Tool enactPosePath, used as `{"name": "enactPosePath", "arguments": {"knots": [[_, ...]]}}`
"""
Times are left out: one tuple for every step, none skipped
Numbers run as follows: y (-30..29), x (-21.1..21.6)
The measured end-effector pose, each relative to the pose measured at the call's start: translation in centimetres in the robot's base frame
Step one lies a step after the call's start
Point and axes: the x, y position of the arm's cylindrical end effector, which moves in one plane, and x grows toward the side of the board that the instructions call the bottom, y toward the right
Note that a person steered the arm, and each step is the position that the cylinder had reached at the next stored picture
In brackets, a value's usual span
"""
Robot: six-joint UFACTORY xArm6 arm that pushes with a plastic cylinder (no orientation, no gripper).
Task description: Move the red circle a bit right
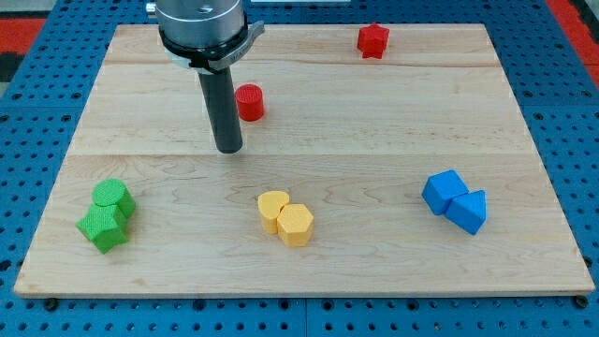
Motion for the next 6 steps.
{"name": "enactPosePath", "arguments": {"knots": [[-1.1,0.2],[-1.9,0.2],[-4.5,0.2],[-7.0,-0.2],[-7.0,-3.9],[-4.1,-6.9]]}}
